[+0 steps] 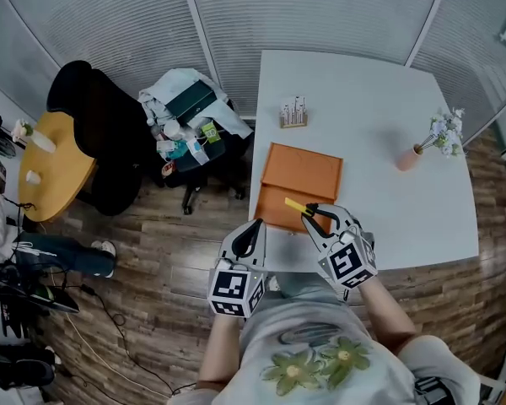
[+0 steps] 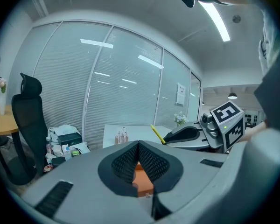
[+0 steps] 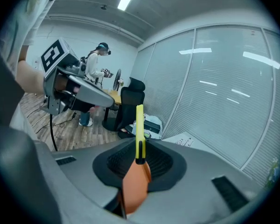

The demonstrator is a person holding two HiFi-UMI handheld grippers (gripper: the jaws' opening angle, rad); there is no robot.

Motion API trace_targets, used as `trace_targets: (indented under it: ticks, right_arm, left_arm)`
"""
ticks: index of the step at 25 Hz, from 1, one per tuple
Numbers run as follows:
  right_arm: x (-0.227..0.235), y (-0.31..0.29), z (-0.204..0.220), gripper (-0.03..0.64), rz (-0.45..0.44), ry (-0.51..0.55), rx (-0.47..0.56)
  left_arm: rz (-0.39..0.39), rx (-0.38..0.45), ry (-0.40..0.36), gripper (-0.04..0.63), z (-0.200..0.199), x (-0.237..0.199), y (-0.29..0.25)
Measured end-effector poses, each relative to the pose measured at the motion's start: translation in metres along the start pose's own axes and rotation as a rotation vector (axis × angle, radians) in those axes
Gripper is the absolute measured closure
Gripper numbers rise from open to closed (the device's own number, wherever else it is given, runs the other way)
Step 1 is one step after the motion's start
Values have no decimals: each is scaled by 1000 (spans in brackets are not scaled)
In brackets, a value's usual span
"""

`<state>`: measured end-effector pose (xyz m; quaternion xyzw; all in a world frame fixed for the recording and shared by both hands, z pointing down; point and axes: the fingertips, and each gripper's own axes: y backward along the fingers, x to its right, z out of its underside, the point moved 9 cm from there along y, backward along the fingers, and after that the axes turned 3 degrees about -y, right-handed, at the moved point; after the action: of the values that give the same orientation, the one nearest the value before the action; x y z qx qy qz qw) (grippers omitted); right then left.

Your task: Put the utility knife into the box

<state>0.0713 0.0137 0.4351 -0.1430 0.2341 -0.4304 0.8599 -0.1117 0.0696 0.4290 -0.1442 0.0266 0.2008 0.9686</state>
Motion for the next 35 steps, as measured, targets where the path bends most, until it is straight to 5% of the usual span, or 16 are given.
trace_targets:
  ticks: [18,35]
  right_arm:
    - [22,-52,17,546,-72,10,-117]
    - [23,-82,28,546,-118,28,-209]
  left_arm:
    - [89,-62,-76,595,-12,-31,-58]
    - [106,-124,-40,595,5,-56,-83]
